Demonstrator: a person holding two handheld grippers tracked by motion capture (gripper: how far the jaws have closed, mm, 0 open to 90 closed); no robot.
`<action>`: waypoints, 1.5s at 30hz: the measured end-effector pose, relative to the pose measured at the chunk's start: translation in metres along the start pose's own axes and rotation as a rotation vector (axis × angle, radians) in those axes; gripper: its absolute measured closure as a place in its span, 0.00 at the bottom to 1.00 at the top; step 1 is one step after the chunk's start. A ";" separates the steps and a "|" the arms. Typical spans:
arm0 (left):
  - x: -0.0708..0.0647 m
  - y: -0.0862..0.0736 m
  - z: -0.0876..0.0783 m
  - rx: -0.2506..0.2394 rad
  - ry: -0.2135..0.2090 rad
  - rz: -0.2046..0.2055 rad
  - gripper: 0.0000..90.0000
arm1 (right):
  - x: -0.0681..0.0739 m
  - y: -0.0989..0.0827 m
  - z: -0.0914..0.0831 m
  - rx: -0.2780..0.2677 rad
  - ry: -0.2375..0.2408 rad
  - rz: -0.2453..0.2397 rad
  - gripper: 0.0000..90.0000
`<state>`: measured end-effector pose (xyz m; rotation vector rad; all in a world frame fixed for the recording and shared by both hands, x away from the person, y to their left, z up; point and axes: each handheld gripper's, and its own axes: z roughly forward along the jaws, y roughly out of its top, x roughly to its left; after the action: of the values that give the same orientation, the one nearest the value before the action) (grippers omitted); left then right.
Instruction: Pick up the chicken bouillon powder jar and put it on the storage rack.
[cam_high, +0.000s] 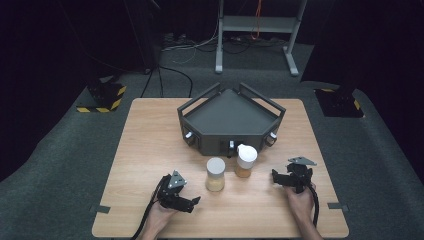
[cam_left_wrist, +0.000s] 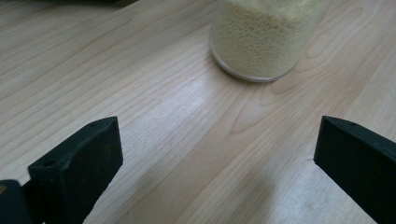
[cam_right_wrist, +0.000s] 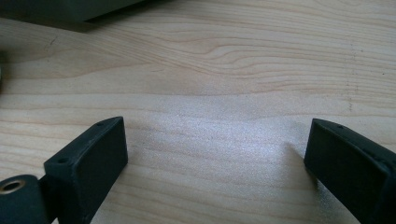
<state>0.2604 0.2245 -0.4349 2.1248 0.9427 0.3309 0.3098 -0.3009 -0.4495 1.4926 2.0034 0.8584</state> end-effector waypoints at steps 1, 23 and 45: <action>0.000 0.001 0.001 -0.003 -0.006 0.001 0.01 | 0.000 0.000 0.000 0.000 0.000 0.000 0.06; -0.015 0.034 0.020 -0.028 -0.047 0.045 0.03 | 0.000 0.000 0.000 0.000 0.000 0.000 0.06; -0.028 0.056 0.032 -0.084 0.001 0.038 0.14 | 0.000 0.000 0.000 0.000 -0.001 0.001 0.06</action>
<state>0.2865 0.1624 -0.4127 2.0679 0.8753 0.3838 0.3096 -0.3007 -0.4495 1.4931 2.0023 0.8581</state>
